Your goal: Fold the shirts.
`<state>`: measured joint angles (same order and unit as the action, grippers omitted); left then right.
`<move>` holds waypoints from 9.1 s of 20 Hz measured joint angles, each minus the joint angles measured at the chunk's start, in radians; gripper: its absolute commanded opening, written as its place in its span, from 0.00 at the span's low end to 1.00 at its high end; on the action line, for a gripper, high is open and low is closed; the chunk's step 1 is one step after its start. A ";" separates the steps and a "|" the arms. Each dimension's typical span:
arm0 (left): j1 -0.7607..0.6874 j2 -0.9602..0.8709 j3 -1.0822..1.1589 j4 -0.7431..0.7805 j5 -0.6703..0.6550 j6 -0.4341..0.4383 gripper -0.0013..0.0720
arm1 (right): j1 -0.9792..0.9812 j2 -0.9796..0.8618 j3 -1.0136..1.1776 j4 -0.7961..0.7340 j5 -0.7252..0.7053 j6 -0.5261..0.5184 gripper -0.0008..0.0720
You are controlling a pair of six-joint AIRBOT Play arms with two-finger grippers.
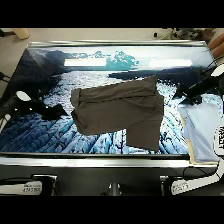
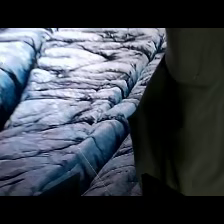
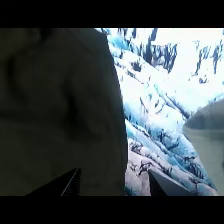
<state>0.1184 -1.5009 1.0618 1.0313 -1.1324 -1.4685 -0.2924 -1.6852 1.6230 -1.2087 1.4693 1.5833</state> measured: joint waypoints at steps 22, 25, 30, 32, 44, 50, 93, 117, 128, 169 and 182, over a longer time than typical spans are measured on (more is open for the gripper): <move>-0.100 0.089 -0.066 -0.057 0.171 0.003 0.05 | 0.084 -0.070 -0.317 0.144 -0.164 -0.103 0.04; -0.079 0.193 -0.032 -0.050 0.164 0.016 0.05 | 0.095 -0.031 -0.252 0.194 -0.151 -0.141 0.04; -0.004 0.486 0.241 -0.018 0.164 0.063 0.05 | 0.101 0.279 0.050 0.206 -0.260 -0.194 0.05; 0.037 0.612 0.412 0.036 0.191 0.074 0.05 | 0.101 0.456 0.157 0.159 -0.377 -0.200 0.04; 0.141 0.811 0.706 0.276 0.103 -0.058 0.05 | 0.102 0.867 0.281 -0.140 -0.351 -0.095 0.05; 0.107 0.574 0.464 0.259 -0.017 -0.053 0.05 | 0.103 0.535 0.282 -0.144 -0.172 -0.089 0.05; -0.122 0.049 -0.075 0.105 0.135 0.086 0.05 | -0.019 -0.078 -0.101 -0.114 0.192 -0.047 0.64; 0.030 0.583 0.700 0.072 0.240 0.091 0.05 | -0.039 0.637 0.243 0.108 -0.283 -0.107 0.04; 0.066 0.748 0.856 0.219 0.077 0.031 0.05 | -0.040 0.868 0.333 0.022 -0.231 -0.100 0.04; 0.175 -0.037 0.226 0.107 -0.307 0.065 0.64 | 0.143 0.091 -0.097 -0.183 0.154 0.061 0.60; 0.203 0.249 -0.402 0.097 -0.107 0.140 0.65 | 0.116 0.314 -0.559 -0.077 0.021 -0.025 0.60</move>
<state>0.3218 -1.2514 0.6598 1.1286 -1.2392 -1.3281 -0.1761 -1.3716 1.0641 -1.2854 1.4902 1.5585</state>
